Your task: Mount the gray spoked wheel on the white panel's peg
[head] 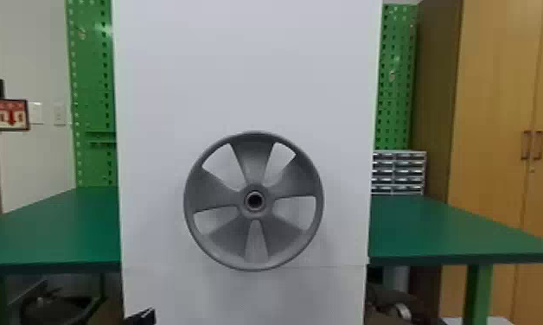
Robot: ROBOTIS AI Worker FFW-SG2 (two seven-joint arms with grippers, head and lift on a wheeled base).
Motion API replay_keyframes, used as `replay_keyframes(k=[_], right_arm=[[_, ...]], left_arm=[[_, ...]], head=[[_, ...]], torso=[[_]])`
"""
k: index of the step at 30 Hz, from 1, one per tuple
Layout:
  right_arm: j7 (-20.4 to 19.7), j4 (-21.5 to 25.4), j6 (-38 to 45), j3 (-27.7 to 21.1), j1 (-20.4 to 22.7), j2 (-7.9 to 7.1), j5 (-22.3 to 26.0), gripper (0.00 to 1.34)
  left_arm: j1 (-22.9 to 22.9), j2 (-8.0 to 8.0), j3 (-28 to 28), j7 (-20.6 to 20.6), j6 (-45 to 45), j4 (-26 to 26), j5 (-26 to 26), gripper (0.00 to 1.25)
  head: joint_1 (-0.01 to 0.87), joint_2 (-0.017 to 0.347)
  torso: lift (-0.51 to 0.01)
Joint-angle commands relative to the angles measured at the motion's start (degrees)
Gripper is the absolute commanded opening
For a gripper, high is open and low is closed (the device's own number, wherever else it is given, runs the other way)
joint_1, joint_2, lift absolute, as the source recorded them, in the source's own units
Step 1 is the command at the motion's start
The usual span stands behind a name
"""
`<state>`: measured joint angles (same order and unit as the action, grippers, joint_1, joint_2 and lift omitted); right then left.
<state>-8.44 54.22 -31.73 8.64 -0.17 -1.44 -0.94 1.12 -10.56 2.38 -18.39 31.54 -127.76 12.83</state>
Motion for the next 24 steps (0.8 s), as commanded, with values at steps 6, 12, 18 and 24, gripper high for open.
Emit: replay_keyframes(k=[6,12,18,24], right_arm=[[-0.09,-0.26,0.44,-0.29,0.35,0.03,-0.21,1.25],[-0.09,-0.26,0.62,-0.2,0.7,0.03,-0.29,1.26],[-0.09,-0.26,0.71,-0.38,0.61,0.03,-1.0,1.25],[-0.09,-0.17,0.62,-0.64,0.7,0.03,-0.91,1.25]], left_arm=[[-0.42,-0.25,0.43,-0.07,-0.34,0.67,0.35,0.87],[-0.51,-0.6,0.6,-0.07,-0.34,0.84,0.53,0.87],[-0.51,-0.52,0.6,-0.07,-0.43,0.93,0.7,0.87],[-0.42,-0.52,0.6,-0.07,-0.69,1.02,0.79,0.87]], head=[[0.123,-0.008],[0.123,-0.008],[0.123,-0.008],[0.123,-0.008]], torso=[[-0.405],[-0.405],[-0.405],[-0.405]])
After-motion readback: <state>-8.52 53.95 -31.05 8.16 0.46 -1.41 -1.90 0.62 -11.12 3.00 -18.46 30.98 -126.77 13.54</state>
